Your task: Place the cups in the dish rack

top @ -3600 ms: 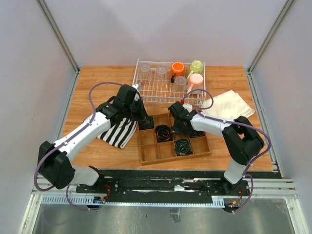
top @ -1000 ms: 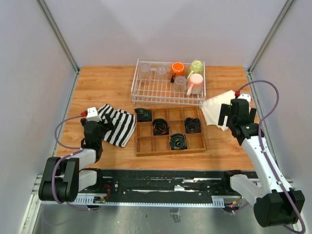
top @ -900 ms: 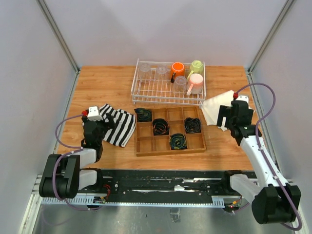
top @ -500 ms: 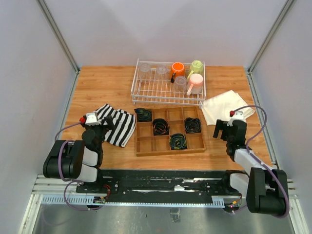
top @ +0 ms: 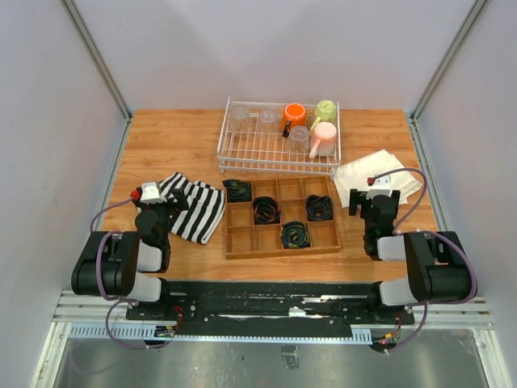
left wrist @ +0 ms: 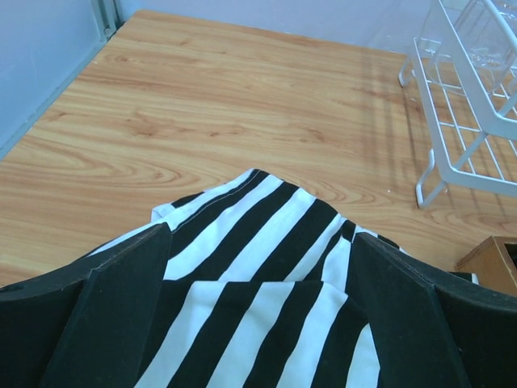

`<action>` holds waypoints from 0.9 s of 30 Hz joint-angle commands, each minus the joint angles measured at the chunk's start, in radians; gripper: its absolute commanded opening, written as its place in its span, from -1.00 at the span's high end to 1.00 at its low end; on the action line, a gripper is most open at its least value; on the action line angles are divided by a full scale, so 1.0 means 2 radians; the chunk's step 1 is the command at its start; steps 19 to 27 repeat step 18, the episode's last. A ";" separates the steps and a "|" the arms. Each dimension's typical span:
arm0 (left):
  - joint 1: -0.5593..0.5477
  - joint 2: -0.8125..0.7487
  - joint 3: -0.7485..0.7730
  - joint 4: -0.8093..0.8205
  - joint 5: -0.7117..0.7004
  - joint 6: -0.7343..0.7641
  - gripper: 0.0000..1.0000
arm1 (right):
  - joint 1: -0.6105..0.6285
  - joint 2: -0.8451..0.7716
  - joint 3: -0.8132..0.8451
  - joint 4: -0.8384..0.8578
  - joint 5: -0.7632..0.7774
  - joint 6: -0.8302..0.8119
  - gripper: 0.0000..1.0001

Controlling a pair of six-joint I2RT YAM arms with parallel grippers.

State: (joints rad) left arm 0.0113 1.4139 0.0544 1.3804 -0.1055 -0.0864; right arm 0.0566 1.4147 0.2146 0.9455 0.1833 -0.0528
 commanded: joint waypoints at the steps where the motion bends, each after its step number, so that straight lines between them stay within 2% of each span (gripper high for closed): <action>1: 0.004 -0.001 0.009 0.000 -0.004 0.005 -0.99 | 0.005 -0.010 0.011 0.018 0.056 -0.006 -0.97; 16: 0.004 0.002 0.032 -0.040 0.064 0.033 -0.99 | 0.004 -0.009 0.013 0.013 0.031 -0.013 -0.97; 27: 0.004 0.002 0.031 -0.039 0.065 0.033 -0.99 | 0.004 -0.013 0.010 0.016 0.031 -0.014 -0.97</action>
